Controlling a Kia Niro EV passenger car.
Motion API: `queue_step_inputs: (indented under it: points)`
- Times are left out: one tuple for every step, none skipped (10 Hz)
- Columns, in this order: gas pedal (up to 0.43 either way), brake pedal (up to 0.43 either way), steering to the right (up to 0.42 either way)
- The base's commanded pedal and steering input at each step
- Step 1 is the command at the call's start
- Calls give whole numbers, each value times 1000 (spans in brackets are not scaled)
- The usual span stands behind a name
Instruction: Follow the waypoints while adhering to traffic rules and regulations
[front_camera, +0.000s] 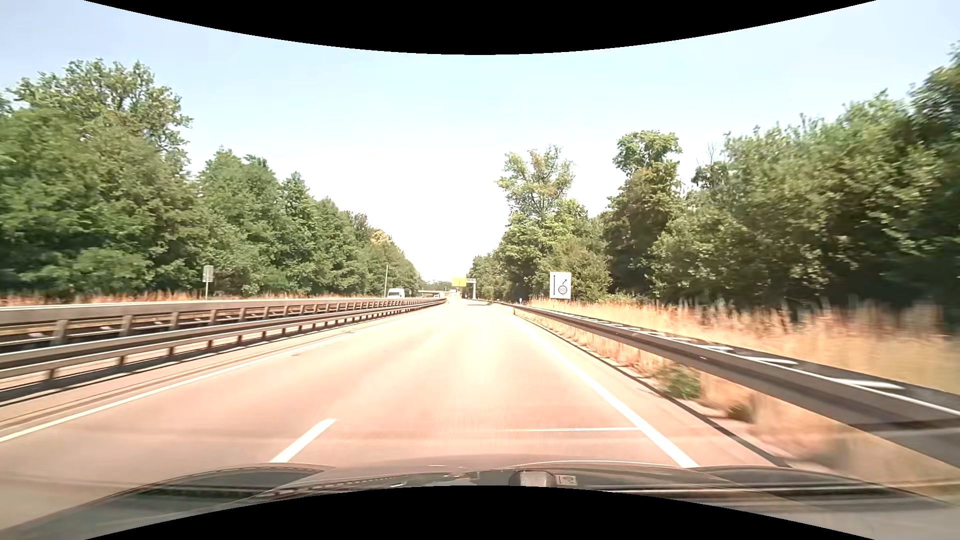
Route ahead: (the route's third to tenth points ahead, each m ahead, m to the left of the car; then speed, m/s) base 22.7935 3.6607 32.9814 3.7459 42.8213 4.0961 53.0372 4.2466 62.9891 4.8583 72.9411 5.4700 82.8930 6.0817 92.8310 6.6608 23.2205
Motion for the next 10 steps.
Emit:
queue_step_inputs:
  points:
    - [0, 183, -6]
    - [0, 183, -6]
    - [0, 183, -6]
    - [0, 183, -6]
    - [0, 189, -6]
    - [0, 183, -6]
    - [0, 183, -6]
    - [0, 183, -6]
    - [0, 183, -6]
    - [0, 183, -6]
